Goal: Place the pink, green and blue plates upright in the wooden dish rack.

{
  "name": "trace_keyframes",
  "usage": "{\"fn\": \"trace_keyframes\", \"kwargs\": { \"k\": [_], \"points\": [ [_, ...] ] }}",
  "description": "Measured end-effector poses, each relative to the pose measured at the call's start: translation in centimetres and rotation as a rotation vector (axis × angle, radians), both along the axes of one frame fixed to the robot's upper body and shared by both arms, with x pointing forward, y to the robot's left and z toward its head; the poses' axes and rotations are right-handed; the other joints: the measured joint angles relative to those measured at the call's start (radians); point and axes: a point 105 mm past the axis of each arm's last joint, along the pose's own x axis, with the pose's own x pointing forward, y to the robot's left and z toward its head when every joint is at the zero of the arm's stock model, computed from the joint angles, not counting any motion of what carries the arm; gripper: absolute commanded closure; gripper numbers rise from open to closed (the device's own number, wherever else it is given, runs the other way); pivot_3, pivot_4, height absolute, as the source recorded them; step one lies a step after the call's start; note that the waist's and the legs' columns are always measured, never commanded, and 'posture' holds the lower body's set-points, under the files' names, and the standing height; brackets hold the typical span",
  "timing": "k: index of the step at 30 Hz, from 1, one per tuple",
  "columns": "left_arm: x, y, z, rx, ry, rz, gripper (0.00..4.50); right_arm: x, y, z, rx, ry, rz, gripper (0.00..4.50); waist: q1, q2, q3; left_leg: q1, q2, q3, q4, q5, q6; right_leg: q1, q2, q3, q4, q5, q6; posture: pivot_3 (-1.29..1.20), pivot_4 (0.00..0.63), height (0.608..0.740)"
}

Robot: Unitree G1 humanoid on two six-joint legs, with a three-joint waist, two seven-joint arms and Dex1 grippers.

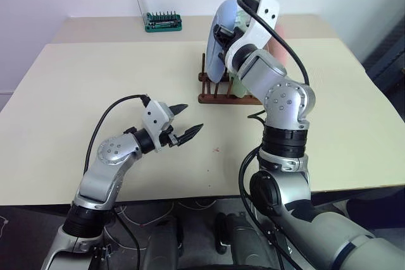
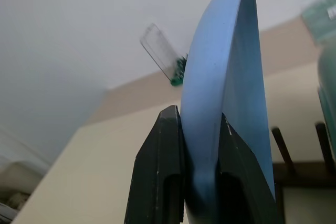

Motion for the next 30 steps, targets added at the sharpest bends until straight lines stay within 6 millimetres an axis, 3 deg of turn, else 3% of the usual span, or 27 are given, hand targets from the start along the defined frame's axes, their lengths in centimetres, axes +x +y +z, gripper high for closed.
{"fn": "trace_keyframes", "kwargs": {
  "k": [2,5,11,12,16,20,24,26,28,30],
  "points": [
    [0.0,0.0,0.0,-0.001,0.0,0.0,0.96,0.3,0.0,-0.6,-0.01,0.024,-0.008,4.31,0.0,0.0,0.0,0.0,0.0,0.0,0.0,0.0,0.0,0.0,0.0,0.0,0.0,0.0,0.0,0.0,0.15,0.73],
    [0.0,0.0,0.0,0.0,-0.001,0.002,0.89,0.6,0.0,-1.0,-0.017,0.042,-0.013,3.34,0.0,0.0,0.0,0.0,0.0,0.0,0.0,0.0,0.0,0.0,0.0,0.0,0.0,0.0,0.0,0.0,0.15,0.73],
    [0.0,0.0,0.0,0.004,-0.002,0.005,0.89,0.7,-0.4,-0.5,-0.024,0.017,-0.024,0.25,0.0,0.0,0.0,0.0,0.0,0.0,0.0,0.0,0.0,0.0,0.0,0.0,0.0,0.0,0.0,0.0,0.15,0.73],
    [0.0,0.0,0.0,0.002,-0.002,0.005,0.89,0.7,-0.4,-0.3,-0.029,0.007,-0.026,0.04,0.0,0.0,0.0,0.0,0.0,0.0,0.0,0.0,0.0,0.0,0.0,0.0,0.0,0.0,0.0,0.0,0.15,0.73],
    [0.0,0.0,0.0,0.003,-0.003,0.006,0.89,0.7,-0.7,0.5,-0.114,-0.067,-0.035,0.04,0.0,0.0,0.0,0.0,0.0,0.0,0.0,0.0,0.0,0.0,0.0,0.0,0.0,0.0,0.0,0.0,0.15,0.73],
    [0.2,-0.1,0.1,-0.004,-0.016,0.021,0.89,0.2,-1.2,2.7,-0.338,-0.282,-0.053,0.04,0.001,0.0,0.0,0.0,0.0,0.0,0.0,0.0,0.0,0.0,0.0,0.0,0.0,-0.001,0.001,0.0,0.15,0.73],
    [1.6,1.1,0.8,-0.043,-0.061,0.131,0.89,-2.4,-2.0,6.8,-0.546,-0.626,-0.049,0.04,0.003,0.0,0.0,0.0,0.0,0.0,0.0,0.0,0.0,0.0,0.0,0.0,-0.001,-0.003,0.004,0.0,0.15,0.73],
    [2.4,2.4,1.8,-0.075,-0.102,0.206,0.89,-4.2,-2.9,7.4,-0.561,-0.733,0.023,0.04,0.006,-0.001,0.0,0.0,0.0,-0.001,0.0,0.0,0.0,0.001,0.001,0.0,-0.001,-0.003,0.004,0.0,0.15,0.73],
    [2.8,4.5,2.8,-0.095,-0.141,0.288,0.89,-4.9,-5.3,6.3,-0.558,-0.735,0.088,0.04,0.007,-0.001,0.0,0.002,0.0,-0.001,0.0,0.0,0.0,0.004,0.001,0.0,-0.003,-0.003,0.004,0.0,0.15,0.73],
    [2.7,6.5,2.9,-0.076,-0.144,0.335,0.89,-4.8,-9.6,4.0,-0.618,-0.648,0.103,0.04,0.012,-0.001,0.0,0.005,0.0,-0.001,-0.001,0.0,0.0,0.008,0.0,-0.002,-0.007,-0.004,0.003,0.0,0.15,0.73]
  ]
}}
